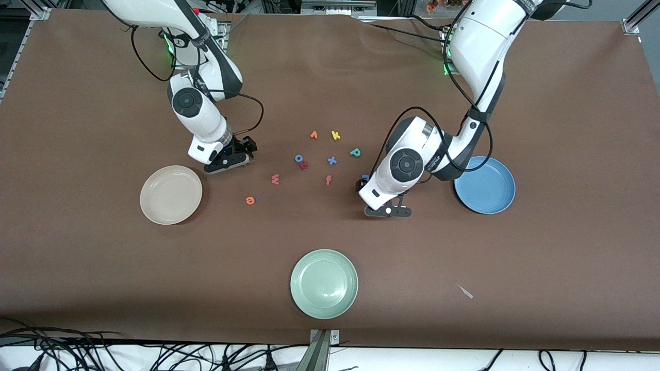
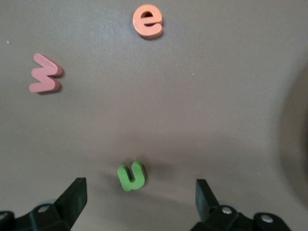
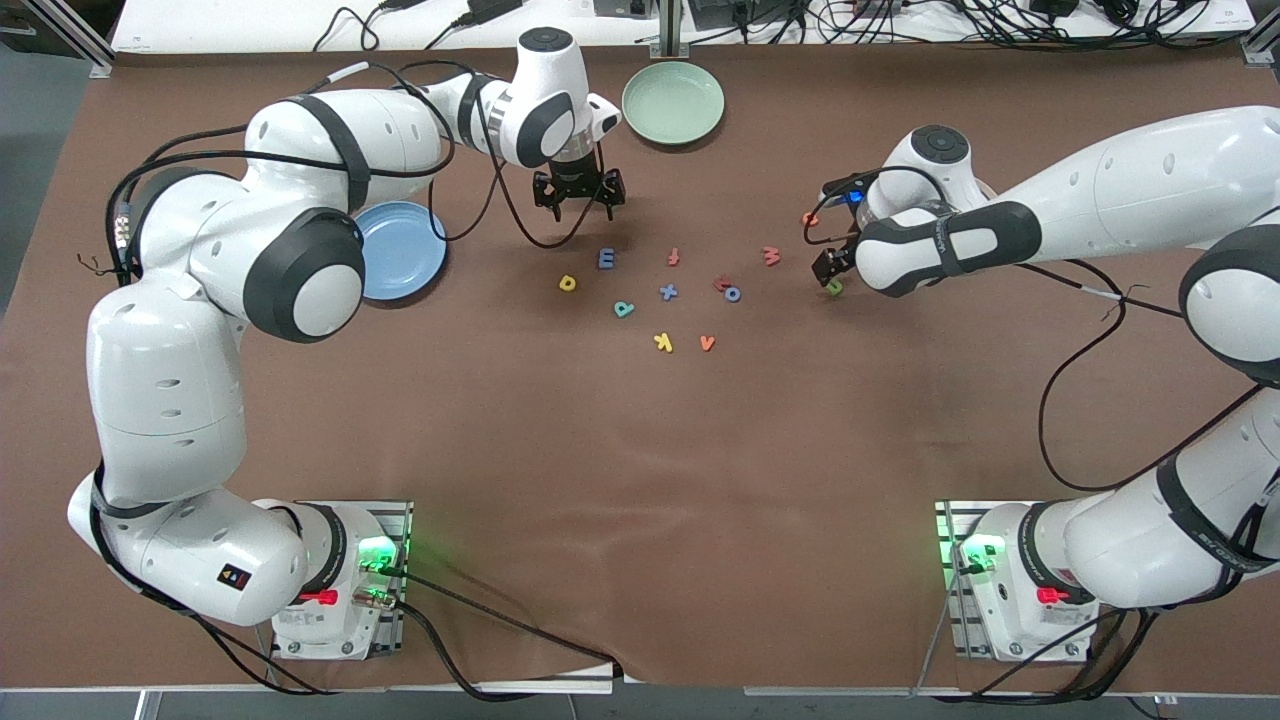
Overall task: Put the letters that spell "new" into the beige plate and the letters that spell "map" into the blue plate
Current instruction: 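Reach the left gripper to the blue E while the right gripper reaches the green u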
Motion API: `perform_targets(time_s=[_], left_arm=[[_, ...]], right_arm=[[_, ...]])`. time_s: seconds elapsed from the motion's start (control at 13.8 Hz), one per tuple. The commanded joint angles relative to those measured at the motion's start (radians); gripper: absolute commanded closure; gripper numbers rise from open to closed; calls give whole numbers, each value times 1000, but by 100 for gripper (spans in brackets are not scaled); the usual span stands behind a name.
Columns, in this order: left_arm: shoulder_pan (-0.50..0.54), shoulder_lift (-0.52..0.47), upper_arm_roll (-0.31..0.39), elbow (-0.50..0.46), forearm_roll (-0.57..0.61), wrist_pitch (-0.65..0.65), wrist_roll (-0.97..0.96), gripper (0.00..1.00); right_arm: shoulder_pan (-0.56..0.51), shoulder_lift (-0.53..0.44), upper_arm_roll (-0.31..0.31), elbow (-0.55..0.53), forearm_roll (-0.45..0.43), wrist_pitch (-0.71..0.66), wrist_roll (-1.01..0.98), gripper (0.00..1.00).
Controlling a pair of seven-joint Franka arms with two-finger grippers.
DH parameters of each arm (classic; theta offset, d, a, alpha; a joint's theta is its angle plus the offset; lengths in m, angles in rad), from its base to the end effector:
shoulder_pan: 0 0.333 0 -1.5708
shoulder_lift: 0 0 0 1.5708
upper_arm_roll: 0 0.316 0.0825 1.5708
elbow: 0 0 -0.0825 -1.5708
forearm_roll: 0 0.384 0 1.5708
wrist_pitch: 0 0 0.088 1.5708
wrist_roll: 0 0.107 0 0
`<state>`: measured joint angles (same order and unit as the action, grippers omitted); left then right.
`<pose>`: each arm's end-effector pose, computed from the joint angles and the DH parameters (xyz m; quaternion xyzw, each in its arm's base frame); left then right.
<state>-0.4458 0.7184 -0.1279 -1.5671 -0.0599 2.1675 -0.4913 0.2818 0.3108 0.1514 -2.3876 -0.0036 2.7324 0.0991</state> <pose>0.5842 -0.3665 0.2141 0.9961 -0.0096 -0.0826 0.0286 0.4585 0.2152 0.1950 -0.9861 -0.1639 -0.0123 0.0264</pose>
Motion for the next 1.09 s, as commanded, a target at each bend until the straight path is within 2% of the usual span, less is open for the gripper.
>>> perform_targets(time_s=[0.0, 0.51, 0.87, 0.94, 1.02], left_arm=[[-47, 27, 13, 9, -11, -5, -10, 0], [-93, 44, 13, -8, -11, -6, -41, 0], [-97, 62, 13, -19, -11, -3, -41, 1], [-97, 62, 13, -19, -9, -3, -35, 12], [-97, 62, 13, -18, -11, -3, -33, 32]], right_arm=[[8, 2, 2, -10, -2, 30, -9, 0], [16, 36, 2, -5, -6, 81, -18, 2], [14, 56, -1, -2, -6, 99, -75, 15], [14, 63, -1, -1, -6, 110, -75, 15], [14, 70, 0, -1, -6, 116, -75, 15]])
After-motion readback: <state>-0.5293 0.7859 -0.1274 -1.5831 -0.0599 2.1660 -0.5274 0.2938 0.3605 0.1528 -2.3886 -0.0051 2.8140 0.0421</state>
